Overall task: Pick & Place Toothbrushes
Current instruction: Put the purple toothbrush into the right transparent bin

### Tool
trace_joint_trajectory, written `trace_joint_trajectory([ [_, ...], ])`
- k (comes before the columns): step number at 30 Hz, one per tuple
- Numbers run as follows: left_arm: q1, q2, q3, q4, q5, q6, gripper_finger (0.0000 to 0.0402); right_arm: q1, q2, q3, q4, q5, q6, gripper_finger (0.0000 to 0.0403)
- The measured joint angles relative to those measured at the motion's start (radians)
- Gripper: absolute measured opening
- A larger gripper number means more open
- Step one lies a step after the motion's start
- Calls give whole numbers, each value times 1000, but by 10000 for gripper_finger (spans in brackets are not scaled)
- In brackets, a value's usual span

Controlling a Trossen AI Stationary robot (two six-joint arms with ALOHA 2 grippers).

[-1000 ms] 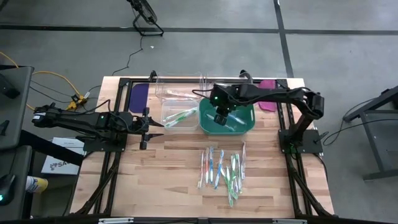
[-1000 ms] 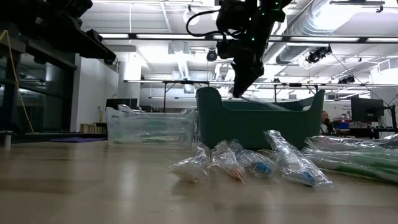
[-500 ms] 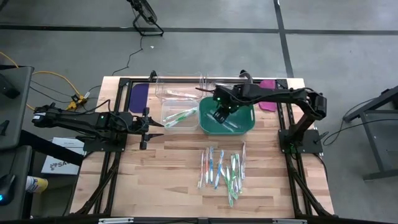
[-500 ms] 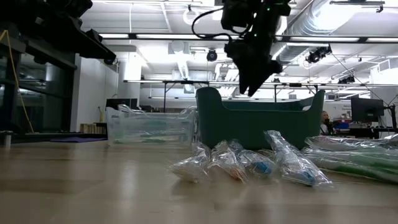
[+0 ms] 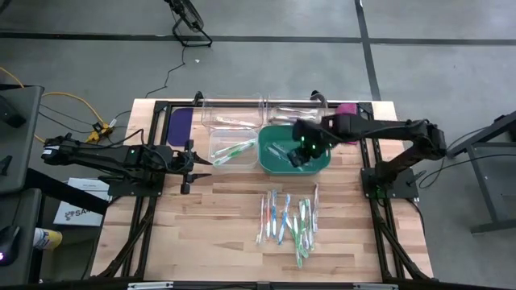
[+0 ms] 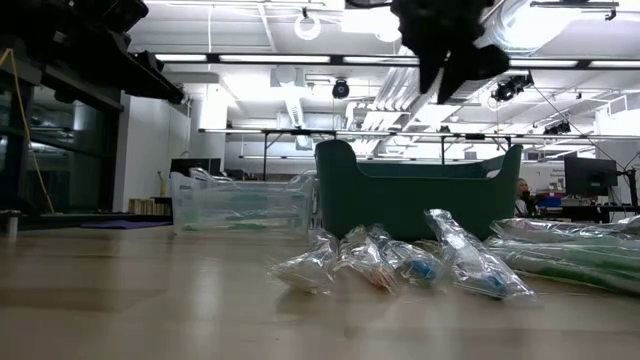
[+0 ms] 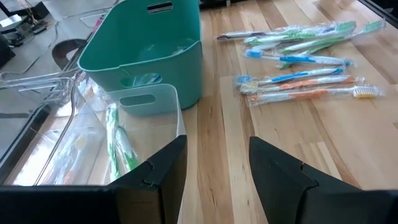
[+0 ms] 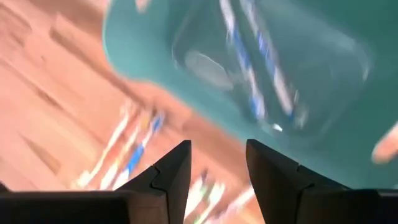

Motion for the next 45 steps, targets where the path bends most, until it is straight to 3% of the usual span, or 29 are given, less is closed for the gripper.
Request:
trace_joint_trajectory([
  [12, 0, 0, 0, 2, 0, 0, 166, 264, 1, -130, -29, 1, 396, 162],
  [21, 0, 0, 0, 3, -1, 0, 166, 334, 2, -345, 85, 2, 650, 174],
  [34, 0, 0, 0, 3, -1, 0, 166, 333, 3, -540, 285, 58, 790, 177],
  [45, 0, 0, 0, 3, -1, 0, 166, 333, 35, -567, 340, 85, 794, 176],
])
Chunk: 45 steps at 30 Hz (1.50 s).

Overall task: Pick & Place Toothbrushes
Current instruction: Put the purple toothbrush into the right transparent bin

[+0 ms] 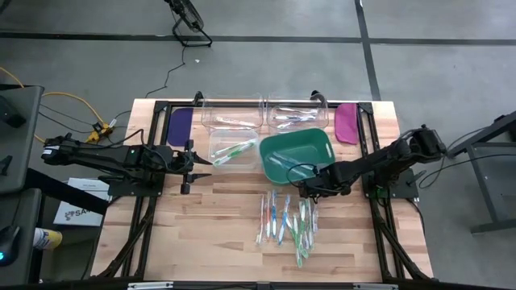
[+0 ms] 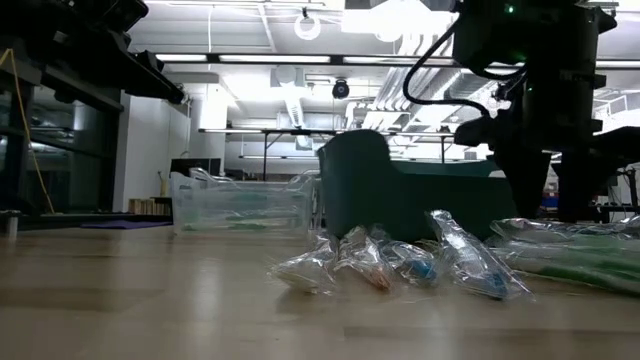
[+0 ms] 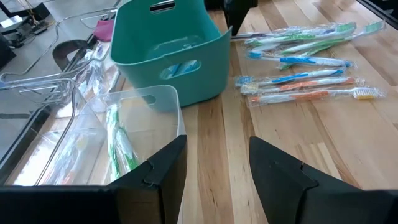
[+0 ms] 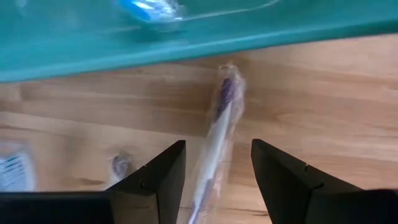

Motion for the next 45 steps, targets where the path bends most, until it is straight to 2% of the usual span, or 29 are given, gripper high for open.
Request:
trace_joint_trajectory([
  [13, 0, 0, 0, 0, 1, 0, 166, 0, -15, 0, 0, 5, -30, 176],
  [19, 0, 0, 0, 0, 2, -1, 166, 3, -87, 18, -2, 11, -34, 176],
  [26, 0, 0, 0, 0, 3, -10, 166, 114, -155, 22, -1, -11, 83, 176],
  [33, 0, 0, 0, 0, 3, -2, 166, 223, -70, 22, 0, 69, 231, 176],
  [45, 0, 0, 0, 0, 3, 0, 166, 224, 92, 22, 37, 101, 265, 176],
])
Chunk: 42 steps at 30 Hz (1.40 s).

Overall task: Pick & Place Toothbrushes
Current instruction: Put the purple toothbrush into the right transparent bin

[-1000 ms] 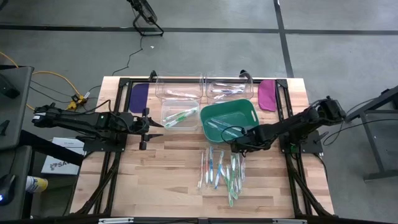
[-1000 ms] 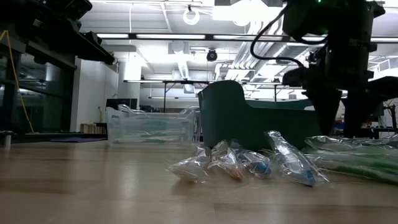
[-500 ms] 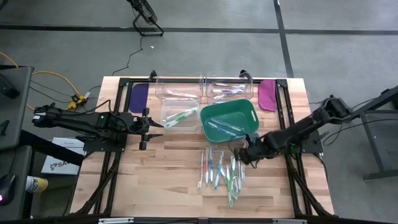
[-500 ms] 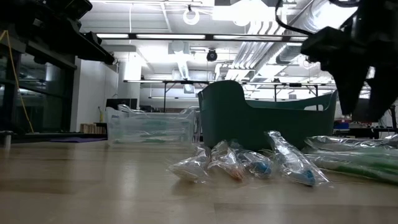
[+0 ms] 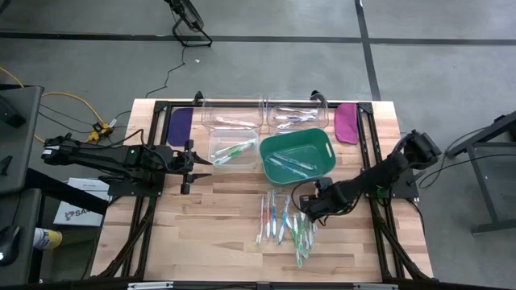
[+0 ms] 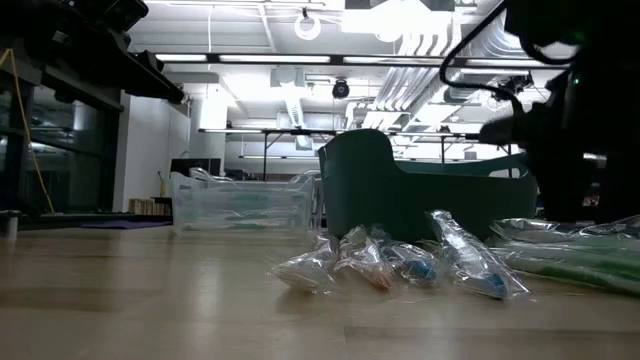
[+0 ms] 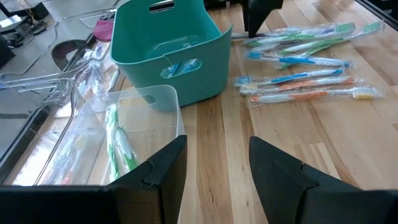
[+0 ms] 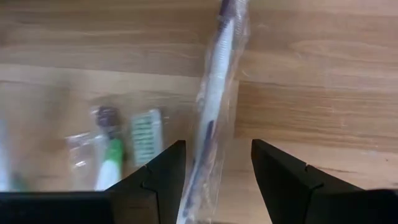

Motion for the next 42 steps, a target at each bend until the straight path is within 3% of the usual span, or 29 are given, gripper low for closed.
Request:
trace_joint_trajectory([
  [11, 0, 0, 0, 0, 1, -6, 166, 42, 43, 2, 22, -60, 15, 168],
  [24, 0, 0, 0, 0, 1, -5, 166, 61, 22, -3, 24, -150, -10, 24],
  [29, 0, 0, 0, 0, 1, -5, 166, 66, -61, -1, 96, -195, -105, 18],
  [35, 0, 0, 0, 0, 1, -3, 166, 65, -208, -2, 193, -94, -294, 11],
  [42, 0, 0, 0, 0, -1, -3, 166, -4, -412, -1, 350, 155, -632, 11],
])
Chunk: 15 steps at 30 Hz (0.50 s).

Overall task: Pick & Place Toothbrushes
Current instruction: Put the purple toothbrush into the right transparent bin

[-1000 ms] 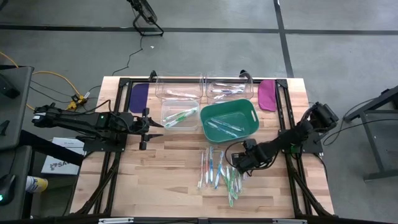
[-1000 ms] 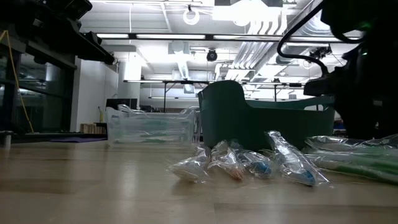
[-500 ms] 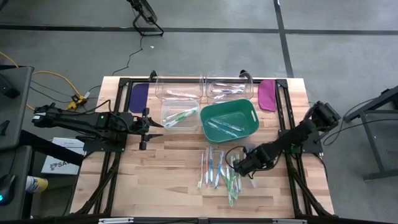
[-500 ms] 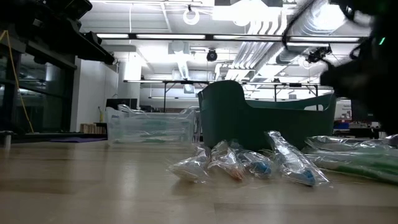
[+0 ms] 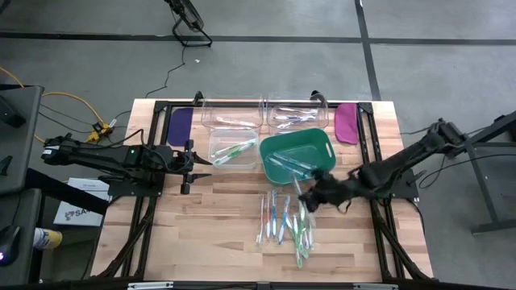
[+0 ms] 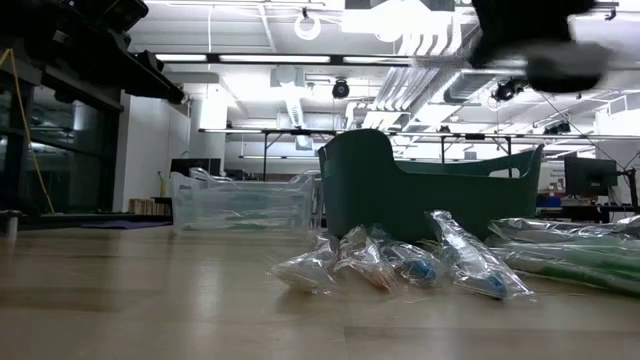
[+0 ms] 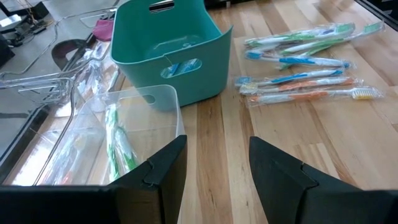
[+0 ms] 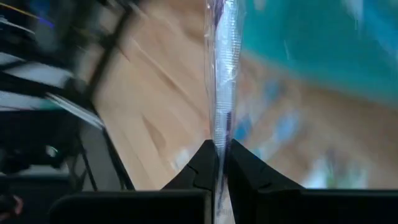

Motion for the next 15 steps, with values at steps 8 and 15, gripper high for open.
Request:
trace_joint_trajectory([
  [8, 0, 0, 0, 3, -2, 0, 166, -174, -161, 0, 104, 98, -483, 11],
  [15, 0, 0, 0, 3, -11, -2, 166, -435, -206, 0, 109, -109, -761, 11],
])
